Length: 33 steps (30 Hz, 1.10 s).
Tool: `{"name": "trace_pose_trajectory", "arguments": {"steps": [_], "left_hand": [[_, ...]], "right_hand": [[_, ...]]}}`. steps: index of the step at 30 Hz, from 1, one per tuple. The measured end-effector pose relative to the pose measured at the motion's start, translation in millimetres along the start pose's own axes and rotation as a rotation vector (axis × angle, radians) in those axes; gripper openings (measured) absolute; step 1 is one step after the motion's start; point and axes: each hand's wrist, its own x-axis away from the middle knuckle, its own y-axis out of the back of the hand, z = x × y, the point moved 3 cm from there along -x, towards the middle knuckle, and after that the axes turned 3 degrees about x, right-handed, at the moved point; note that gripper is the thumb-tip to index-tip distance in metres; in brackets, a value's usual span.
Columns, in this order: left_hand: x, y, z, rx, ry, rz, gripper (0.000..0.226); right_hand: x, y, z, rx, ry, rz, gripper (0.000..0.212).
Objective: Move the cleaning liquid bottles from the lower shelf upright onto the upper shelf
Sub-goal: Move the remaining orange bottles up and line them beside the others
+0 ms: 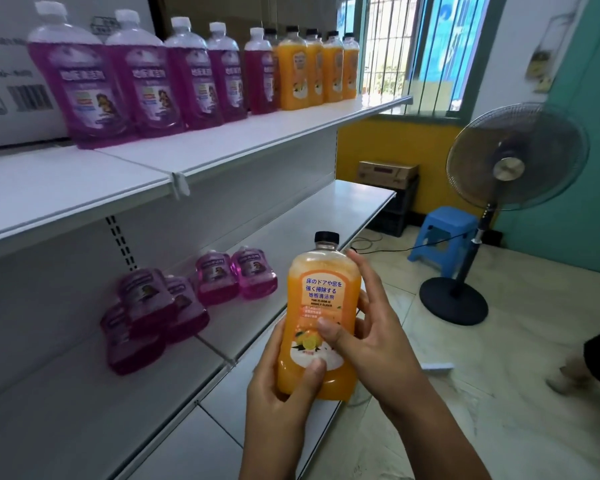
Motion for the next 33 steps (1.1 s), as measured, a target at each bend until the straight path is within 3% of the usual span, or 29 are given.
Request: {"name": "trace_pose_trajectory", "arguments": {"steps": [21, 26, 33], "left_hand": [[-184, -188, 56, -0.002, 0.046, -0.037, 0.059], [-203, -206, 58, 0.003, 0.036, -0.041, 0.058], [-217, -189, 49, -0.050, 0.004, -0.116, 0.070]], "right_hand": [[-173, 187, -56, 0.063, -0.073, 0.008, 0.086], [-194, 201, -64, 0.065, -0.070, -0.002, 0.087], [-219, 185, -67, -0.062, -0.027, 0.111, 0.088]]}}
